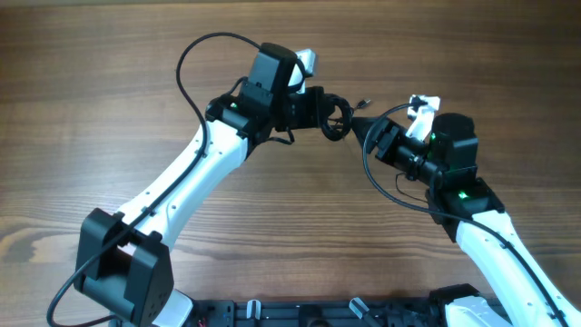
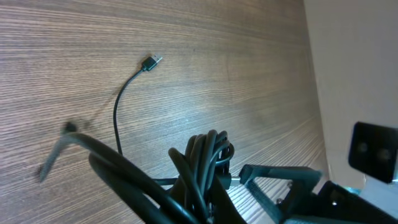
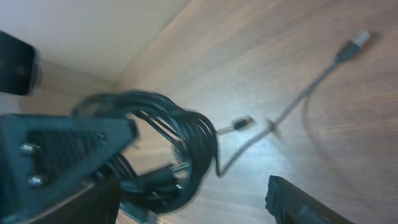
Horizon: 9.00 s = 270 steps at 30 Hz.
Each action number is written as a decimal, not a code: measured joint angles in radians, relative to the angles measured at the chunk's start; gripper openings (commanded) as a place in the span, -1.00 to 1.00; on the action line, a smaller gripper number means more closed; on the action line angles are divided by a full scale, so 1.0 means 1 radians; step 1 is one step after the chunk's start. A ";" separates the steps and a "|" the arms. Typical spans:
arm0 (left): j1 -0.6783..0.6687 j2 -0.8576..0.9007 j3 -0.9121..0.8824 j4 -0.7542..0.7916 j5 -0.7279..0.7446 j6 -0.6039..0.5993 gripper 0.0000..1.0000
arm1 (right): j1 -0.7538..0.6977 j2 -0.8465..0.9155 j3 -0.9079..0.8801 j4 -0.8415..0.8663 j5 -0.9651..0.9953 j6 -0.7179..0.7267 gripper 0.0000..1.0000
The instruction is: Untangle cables
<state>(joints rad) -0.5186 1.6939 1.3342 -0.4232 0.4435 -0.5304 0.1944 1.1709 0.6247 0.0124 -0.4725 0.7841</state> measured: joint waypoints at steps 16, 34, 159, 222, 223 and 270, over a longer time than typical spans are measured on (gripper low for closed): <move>-0.003 0.000 0.000 0.006 -0.260 -1.073 -0.92 | 0.000 0.023 0.000 -0.124 -0.095 -0.001 0.74; -0.077 0.000 0.000 0.021 -0.135 -1.432 -0.92 | 0.124 0.301 -0.001 0.230 0.119 0.375 0.68; 0.084 0.000 0.002 -0.070 -0.054 -0.329 0.99 | -0.114 0.178 0.001 0.091 -0.047 0.544 -0.91; 0.185 -0.004 0.007 -0.066 0.202 0.151 -0.92 | -0.108 0.184 0.000 -0.214 -0.087 0.338 0.59; 0.185 -0.004 0.007 -0.067 0.202 0.139 -0.92 | -0.101 0.184 -0.002 -0.214 -0.085 0.434 0.64; -0.003 -0.004 0.007 -0.146 -0.050 0.122 -0.92 | 0.042 -0.004 -0.040 0.457 0.055 0.025 -0.91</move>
<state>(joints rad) -0.5217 1.6897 1.3411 -0.5694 0.3931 -0.4084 0.2367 1.1667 0.5842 0.4694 -0.4171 0.8093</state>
